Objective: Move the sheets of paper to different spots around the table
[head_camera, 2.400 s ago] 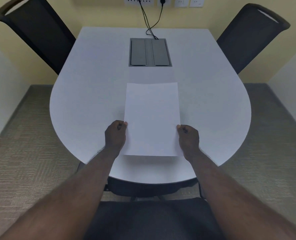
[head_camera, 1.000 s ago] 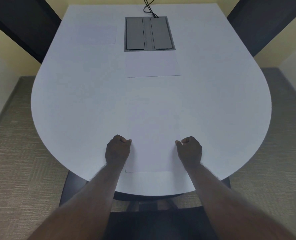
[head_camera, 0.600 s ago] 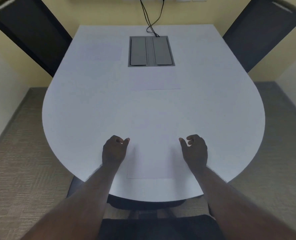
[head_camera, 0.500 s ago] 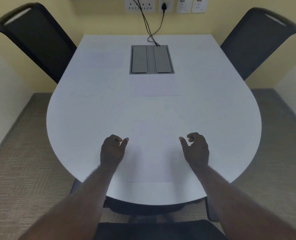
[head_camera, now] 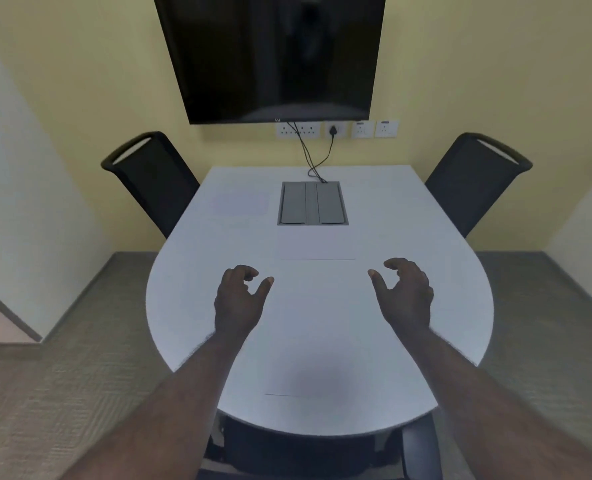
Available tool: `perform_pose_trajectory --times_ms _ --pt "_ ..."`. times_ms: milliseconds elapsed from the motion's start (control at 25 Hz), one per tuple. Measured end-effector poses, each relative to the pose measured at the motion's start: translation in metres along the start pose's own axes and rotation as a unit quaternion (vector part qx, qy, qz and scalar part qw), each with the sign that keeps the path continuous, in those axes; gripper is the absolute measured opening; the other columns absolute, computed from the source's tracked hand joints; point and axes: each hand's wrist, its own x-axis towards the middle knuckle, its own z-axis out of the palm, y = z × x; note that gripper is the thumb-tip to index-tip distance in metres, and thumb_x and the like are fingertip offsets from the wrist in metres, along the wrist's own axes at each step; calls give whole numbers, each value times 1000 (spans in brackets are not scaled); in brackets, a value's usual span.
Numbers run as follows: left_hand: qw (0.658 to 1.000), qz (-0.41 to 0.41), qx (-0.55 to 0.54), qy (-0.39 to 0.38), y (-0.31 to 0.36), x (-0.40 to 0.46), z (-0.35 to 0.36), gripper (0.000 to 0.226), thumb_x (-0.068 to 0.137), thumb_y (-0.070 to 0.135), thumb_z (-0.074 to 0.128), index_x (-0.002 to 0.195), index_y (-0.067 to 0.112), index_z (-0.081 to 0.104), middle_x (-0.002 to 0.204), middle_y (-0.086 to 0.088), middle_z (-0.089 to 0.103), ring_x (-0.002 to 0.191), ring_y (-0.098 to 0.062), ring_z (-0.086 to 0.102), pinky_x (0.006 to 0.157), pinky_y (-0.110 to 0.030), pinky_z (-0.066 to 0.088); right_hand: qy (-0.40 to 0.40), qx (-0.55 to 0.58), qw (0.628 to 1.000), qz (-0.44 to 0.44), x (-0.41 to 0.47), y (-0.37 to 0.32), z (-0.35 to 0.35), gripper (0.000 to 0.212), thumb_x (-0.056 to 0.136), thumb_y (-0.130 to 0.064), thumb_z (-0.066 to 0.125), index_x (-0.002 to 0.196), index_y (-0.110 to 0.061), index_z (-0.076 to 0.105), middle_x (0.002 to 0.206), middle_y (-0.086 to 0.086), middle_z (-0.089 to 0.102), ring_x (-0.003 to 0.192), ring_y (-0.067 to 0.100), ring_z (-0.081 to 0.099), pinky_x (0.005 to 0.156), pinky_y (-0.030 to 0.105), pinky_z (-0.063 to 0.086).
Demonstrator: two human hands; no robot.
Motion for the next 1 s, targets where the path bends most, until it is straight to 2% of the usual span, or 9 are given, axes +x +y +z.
perform_pose_trajectory --times_ms 200,360,520,680,1000 --pt "999 40 -14 -8 31 -10 -25 27 82 39 71 101 23 61 109 6 53 101 -19 57 87 -39 49 17 24 999 -14 -15 -24 -44 35 86 -36 68 115 -18 60 121 -1 64 118 24 55 102 45 38" --pt "994 92 -18 -46 48 -31 -27 36 84 38 69 116 23 60 123 7 59 112 -19 57 96 -42 47 26 -12 999 -20 -47 -24 -80 48 86 -37 68 128 -16 58 131 2 62 124 25 53 106 45 39" --pt "987 129 -41 -91 76 -60 -18 43 86 38 67 125 24 58 130 8 59 118 -17 55 100 -44 45 34 -48 998 -22 -79 -13 -127 52 86 -37 68 132 -16 56 135 2 60 127 24 51 109 43 37" --pt "976 167 -54 -130 106 -84 3 45 85 37 68 127 22 57 131 7 59 121 -19 54 101 -44 44 58 -75 995 4 -90 -2 -172 53 87 -39 67 134 -16 54 136 1 58 128 22 50 107 41 35" --pt "955 213 -75 -195 171 -127 77 45 85 41 68 125 24 58 132 7 59 122 -17 54 102 -43 44 107 -116 987 32 -93 54 -248 52 85 -36 70 131 -18 57 137 1 58 129 21 51 106 43 36"
